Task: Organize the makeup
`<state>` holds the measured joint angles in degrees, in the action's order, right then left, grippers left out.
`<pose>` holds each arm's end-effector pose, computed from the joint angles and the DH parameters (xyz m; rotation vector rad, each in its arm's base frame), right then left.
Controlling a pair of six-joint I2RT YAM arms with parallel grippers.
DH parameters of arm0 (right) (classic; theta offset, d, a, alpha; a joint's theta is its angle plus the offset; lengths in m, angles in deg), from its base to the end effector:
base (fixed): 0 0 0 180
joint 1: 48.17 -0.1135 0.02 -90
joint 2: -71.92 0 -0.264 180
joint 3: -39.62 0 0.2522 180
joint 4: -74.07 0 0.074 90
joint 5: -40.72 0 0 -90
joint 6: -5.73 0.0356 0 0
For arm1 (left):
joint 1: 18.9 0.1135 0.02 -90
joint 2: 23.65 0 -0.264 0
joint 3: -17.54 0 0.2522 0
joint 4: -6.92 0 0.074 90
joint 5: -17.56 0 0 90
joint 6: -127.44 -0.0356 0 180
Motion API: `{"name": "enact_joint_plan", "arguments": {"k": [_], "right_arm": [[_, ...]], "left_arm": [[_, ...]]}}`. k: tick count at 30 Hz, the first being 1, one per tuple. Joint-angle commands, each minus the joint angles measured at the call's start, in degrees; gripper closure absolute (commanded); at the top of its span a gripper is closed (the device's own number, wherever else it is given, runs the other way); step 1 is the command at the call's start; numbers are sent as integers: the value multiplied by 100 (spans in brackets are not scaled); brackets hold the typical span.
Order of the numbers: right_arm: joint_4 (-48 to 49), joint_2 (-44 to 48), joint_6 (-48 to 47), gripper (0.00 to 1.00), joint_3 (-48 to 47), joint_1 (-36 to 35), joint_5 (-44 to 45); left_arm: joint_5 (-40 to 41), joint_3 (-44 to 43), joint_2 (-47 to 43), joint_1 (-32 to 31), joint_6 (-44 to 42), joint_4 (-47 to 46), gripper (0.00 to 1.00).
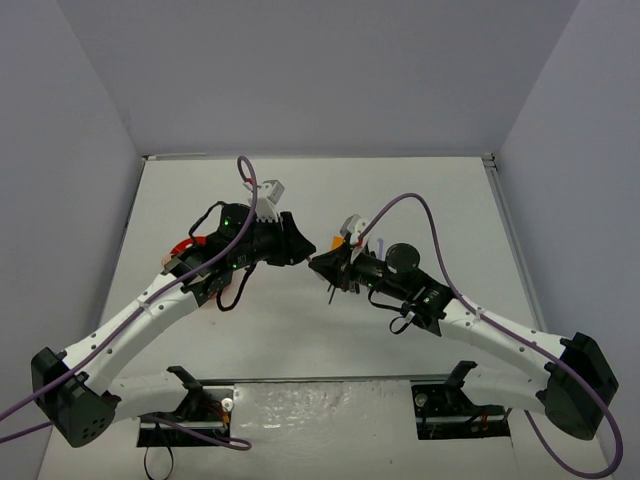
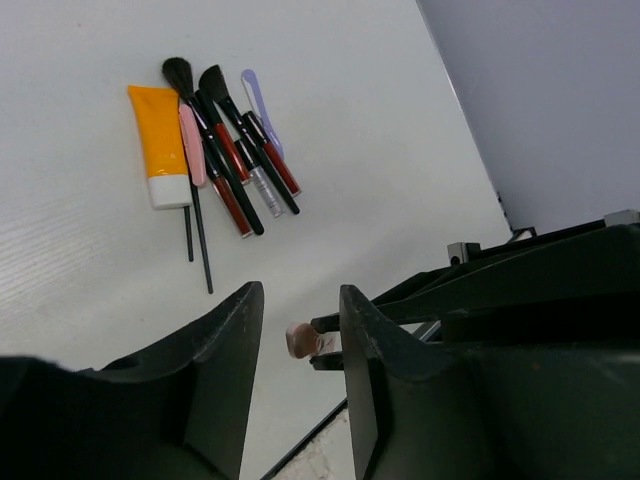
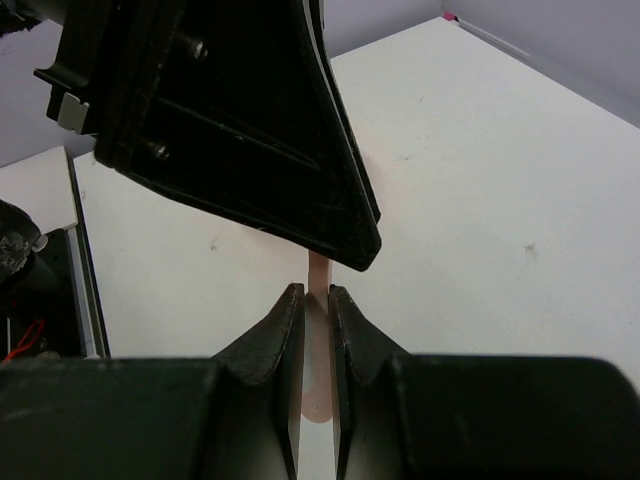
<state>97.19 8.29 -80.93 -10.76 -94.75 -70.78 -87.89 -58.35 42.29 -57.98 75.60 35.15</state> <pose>0.1649 0.1933 0.3106 -0.8372 1.2253 0.9755 0.1987 -0.1736 0.3642 0.2170 2.0437 -1.1396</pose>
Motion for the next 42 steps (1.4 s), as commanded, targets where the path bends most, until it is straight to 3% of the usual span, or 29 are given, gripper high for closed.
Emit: {"name": "enact_joint_plan", "arguments": {"k": [1, 4, 6, 9, 11, 12, 14, 17, 23, 28, 34, 42], "right_arm": [[719, -8, 51, 100, -122, -26, -150], [760, -15, 44, 100, -102, -26, -136], [773, -8, 44, 96, -77, -26, -112], [767, 10, 43, 72, -65, -26, -46], [692, 43, 18, 39, -81, -17, -4], [616, 65, -4, 30, -92, -17, 55], [461, 128, -50, 15, -116, -1, 183], [132, 253, -102, 2, -197, 24, 527], [-528, 589, -218, 0, -225, 45, 1156], [-792, 1001, -93, 0, -14, 45, 1819], [-1000, 1245, 47, 0, 183, 60, 2349], [-986, 1338, 79, 0, 317, 62, 2316]], "left_arm": [[15, -272, -38, -67, 69, -565, 82], [15, -258, -31, -67, 69, -607, 98], [25, -265, -24, -68, 64, -607, 100], [78, -265, -29, -65, -2, -524, 100], [187, -282, -37, -65, -52, -457, 100], [269, -287, -69, -65, -112, -376, 100], [444, -323, -123, -65, -224, -185, 100], [919, -439, -181, -58, -470, 220, 100], [2374, -889, -276, 57, -973, 1296, 100], [3164, -1043, -468, 691, -1193, 1933, 100], [3014, -841, -531, 1977, -1447, 1874, 100], [2068, -663, 37, 3415, -1667, 748, 100]]}}
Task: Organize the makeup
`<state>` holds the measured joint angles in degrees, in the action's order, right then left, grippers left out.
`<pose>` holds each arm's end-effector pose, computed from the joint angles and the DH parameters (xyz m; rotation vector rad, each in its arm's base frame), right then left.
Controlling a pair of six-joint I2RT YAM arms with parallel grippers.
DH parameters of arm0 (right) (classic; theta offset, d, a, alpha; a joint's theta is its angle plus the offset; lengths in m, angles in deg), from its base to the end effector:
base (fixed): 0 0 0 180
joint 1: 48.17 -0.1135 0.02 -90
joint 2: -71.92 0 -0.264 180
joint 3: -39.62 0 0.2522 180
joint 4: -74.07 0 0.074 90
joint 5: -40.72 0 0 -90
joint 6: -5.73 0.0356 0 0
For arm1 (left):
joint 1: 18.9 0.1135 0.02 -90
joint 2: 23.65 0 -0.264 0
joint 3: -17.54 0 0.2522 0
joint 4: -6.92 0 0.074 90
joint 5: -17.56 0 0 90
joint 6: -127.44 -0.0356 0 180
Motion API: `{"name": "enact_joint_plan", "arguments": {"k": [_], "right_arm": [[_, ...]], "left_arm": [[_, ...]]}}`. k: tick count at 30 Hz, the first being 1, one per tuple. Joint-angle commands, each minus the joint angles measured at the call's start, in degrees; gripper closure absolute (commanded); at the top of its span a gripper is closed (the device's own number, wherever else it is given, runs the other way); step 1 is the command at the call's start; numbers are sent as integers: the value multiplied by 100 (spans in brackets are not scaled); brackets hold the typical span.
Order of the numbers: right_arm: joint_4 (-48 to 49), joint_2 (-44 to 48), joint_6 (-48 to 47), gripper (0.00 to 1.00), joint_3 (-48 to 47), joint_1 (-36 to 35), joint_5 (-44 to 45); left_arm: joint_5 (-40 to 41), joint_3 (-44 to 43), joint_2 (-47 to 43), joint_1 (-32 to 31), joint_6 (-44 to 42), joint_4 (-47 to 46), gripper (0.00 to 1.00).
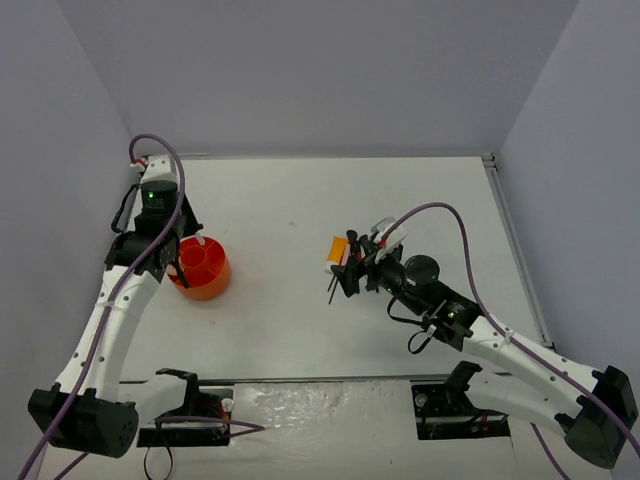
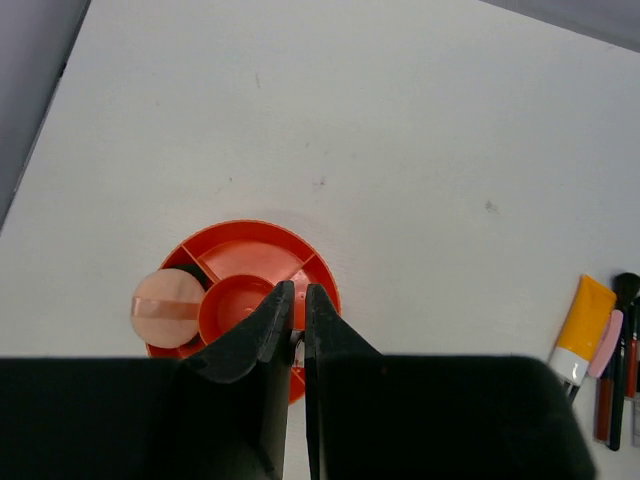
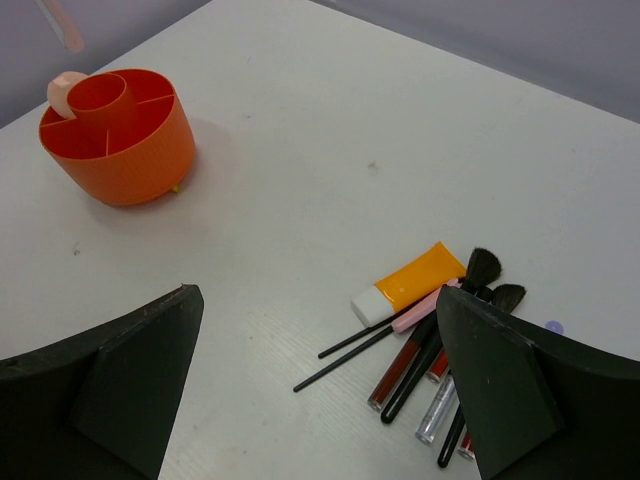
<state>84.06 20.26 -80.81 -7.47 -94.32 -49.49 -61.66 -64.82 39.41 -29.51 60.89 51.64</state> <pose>0.1501 0.1564 0.3108 -0.5546 1.4109 0.7017 0.2340 -0.0371 0.3854 -0.3434 1.9817 -0.1904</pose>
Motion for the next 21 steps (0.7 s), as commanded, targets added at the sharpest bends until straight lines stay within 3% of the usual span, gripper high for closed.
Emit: {"name": "enact_joint_plan", "arguments": {"k": [1, 7, 13, 21], "right_arm": [[330, 151, 67, 0, 9, 18, 194], [350, 195, 76, 0, 72, 23, 242], [376, 109, 66, 0, 72, 28, 243], [367, 27, 46, 0, 55, 54, 350]], "left_arm": [[-730, -43, 459, 758, -176, -1041, 100], [-1282, -61, 1036, 1346, -122, -1634, 100], [-1576, 43, 1447, 1493, -93, -2049, 100], [-1623, 187, 1734, 1514, 108, -1888, 100]]}}
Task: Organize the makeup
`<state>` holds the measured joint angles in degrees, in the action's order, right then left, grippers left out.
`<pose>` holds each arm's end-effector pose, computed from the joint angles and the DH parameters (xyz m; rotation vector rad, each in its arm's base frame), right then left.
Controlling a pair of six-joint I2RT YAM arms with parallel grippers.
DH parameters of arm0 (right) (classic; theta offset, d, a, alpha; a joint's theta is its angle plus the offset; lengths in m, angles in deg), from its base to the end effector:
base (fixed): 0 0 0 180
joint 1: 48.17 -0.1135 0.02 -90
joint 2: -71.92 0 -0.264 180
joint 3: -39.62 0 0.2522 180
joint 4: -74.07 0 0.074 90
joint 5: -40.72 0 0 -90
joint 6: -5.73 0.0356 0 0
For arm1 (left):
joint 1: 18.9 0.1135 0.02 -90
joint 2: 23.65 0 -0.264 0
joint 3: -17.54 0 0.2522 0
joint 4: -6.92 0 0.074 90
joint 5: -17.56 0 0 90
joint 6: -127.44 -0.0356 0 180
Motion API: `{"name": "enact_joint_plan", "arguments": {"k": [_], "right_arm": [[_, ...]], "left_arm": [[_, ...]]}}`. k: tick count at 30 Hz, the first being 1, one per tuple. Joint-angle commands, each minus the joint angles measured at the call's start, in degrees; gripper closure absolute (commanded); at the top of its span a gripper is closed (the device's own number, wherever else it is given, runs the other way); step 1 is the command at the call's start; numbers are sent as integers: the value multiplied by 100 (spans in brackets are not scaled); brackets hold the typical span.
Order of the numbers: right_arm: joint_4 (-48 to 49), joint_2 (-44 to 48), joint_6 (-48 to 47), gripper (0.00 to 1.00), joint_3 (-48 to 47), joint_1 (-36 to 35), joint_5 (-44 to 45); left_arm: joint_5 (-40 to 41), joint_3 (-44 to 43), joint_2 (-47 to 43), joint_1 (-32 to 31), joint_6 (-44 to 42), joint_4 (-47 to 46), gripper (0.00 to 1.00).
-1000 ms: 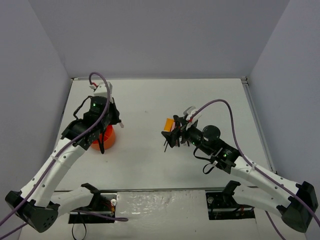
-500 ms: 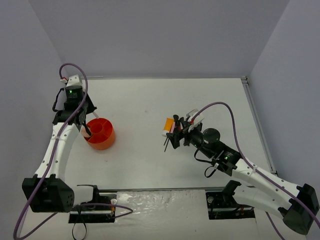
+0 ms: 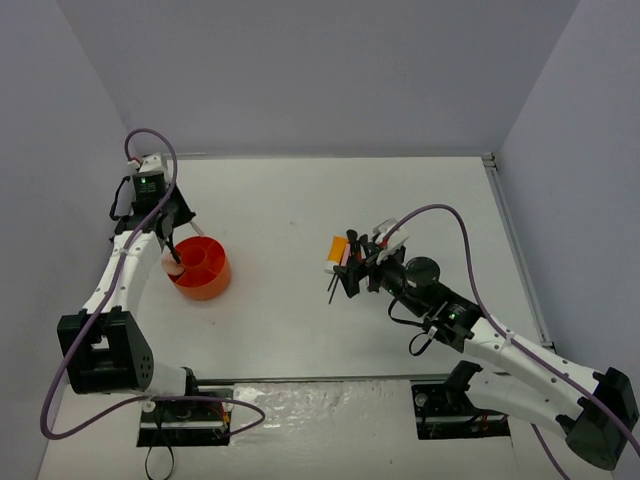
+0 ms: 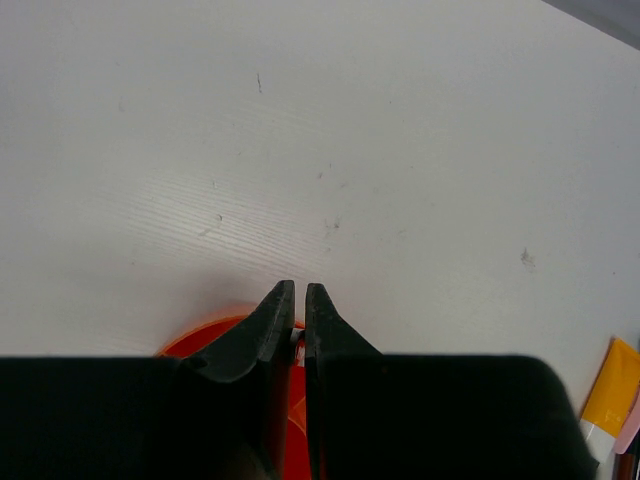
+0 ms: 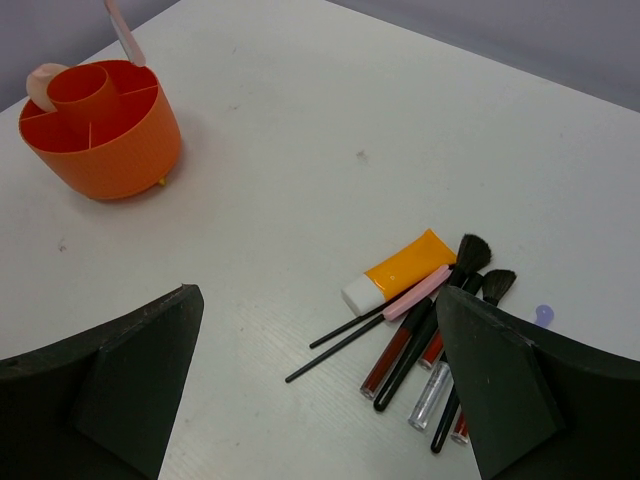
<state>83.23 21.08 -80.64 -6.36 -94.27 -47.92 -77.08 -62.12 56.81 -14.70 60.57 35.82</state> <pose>0.1489 0.1535 0.3051 -0.5372 1.4366 0.6786 0.3229 0.0208 0.3161 -0.4480 2.0516 -0.2844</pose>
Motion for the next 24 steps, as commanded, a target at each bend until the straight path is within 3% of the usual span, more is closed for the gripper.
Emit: {"name": "enact_joint_plan", "arguments": {"k": [1, 16, 24], "right_arm": [[450, -66, 24, 0, -56, 49, 198], [458, -115, 32, 0, -42, 117, 218], [409, -86, 80, 0, -36, 151, 326]], "left_arm": [[-64, -73, 4, 28, 156, -284, 100], [75, -85, 184, 27, 161, -40, 98], [219, -81, 215, 27, 267, 124, 75]]}}
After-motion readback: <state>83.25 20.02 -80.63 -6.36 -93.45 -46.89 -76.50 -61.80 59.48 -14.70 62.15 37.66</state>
